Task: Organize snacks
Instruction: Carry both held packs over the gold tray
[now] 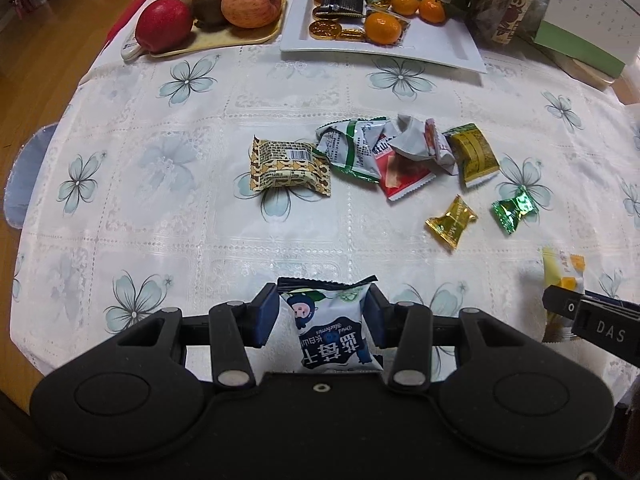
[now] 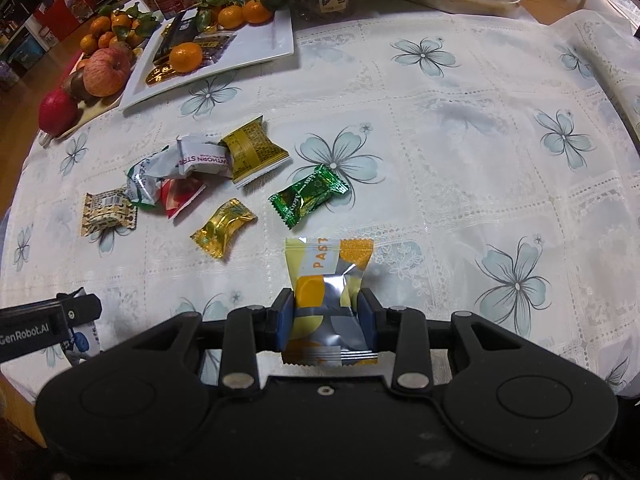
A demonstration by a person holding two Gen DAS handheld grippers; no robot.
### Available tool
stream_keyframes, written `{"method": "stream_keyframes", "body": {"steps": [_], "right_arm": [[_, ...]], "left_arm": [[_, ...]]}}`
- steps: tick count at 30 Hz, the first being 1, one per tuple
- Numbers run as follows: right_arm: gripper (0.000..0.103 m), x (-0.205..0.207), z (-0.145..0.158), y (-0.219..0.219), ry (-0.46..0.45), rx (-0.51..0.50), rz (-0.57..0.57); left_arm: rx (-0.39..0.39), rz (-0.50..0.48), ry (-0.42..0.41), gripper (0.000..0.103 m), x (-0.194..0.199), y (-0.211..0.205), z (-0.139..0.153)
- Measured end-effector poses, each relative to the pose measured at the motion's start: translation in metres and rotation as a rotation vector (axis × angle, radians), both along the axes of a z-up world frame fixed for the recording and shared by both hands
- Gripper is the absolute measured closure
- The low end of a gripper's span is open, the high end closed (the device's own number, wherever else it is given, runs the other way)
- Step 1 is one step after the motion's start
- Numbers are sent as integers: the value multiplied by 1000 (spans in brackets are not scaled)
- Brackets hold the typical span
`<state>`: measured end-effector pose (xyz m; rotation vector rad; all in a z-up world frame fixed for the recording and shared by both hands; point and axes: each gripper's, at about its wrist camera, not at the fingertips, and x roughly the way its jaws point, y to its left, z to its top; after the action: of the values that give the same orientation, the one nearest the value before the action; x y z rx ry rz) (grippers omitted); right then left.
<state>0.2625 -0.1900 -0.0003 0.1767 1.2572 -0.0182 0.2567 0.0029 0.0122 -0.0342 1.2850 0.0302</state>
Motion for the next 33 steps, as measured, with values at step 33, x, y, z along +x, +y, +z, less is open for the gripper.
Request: {"method": "stream_keyframes", "body": {"steps": [33], "right_arm": [[66,-100,-2,21,152,108,149]], "left_arm": [[-66,-72,207,51,-97,-11,-36]]}}
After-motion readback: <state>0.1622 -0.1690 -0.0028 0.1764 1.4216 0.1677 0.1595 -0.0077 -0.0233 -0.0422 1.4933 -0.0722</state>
